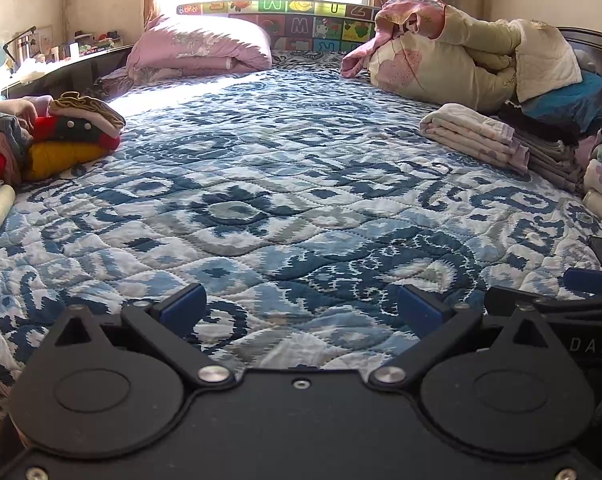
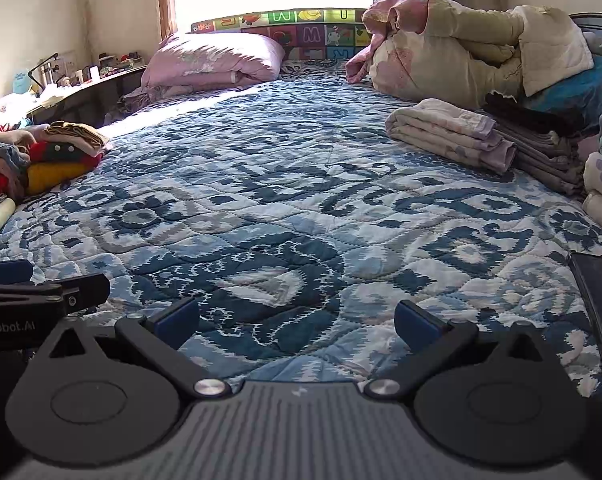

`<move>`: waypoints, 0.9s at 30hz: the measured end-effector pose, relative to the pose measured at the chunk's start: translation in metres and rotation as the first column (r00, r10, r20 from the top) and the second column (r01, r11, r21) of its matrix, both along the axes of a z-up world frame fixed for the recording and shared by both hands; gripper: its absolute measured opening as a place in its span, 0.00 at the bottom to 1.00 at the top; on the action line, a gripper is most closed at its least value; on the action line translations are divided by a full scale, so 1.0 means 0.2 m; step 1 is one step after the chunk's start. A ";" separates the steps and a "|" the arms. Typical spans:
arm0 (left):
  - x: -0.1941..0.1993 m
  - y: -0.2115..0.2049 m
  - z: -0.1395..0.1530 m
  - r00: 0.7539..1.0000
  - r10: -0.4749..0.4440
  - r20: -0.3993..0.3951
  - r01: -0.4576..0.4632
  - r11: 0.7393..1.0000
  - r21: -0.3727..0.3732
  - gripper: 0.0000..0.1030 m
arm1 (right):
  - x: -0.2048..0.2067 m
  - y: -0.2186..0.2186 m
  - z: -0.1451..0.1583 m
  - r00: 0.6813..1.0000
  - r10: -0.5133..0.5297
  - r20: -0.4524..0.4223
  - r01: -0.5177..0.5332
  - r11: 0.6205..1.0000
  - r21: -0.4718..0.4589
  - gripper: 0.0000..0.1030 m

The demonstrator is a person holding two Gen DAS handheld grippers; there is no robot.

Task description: Fold clothes

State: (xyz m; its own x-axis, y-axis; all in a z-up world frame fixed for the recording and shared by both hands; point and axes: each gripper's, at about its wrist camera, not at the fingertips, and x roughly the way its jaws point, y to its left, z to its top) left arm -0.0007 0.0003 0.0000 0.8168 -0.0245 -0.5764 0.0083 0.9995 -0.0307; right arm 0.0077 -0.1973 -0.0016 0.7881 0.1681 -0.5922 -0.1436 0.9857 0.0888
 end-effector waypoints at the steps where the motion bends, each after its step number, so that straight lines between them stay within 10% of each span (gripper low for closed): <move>1: 0.00 0.00 0.00 1.000 -0.001 0.001 0.001 1.000 -0.001 1.00 | 0.00 0.00 0.00 1.000 0.000 -0.001 0.000 1.000 0.001 1.00; 27: -0.01 0.00 0.00 1.000 -0.012 0.008 0.012 1.000 0.003 1.00 | -0.01 0.00 0.02 1.000 -0.011 0.006 0.011 1.000 0.016 1.00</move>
State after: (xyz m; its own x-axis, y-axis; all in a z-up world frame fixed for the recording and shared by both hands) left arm -0.0031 0.0002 0.0001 0.8211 -0.0330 -0.5699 0.0206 0.9994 -0.0281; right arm 0.0048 -0.1969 0.0022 0.7935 0.1687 -0.5847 -0.1332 0.9857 0.1036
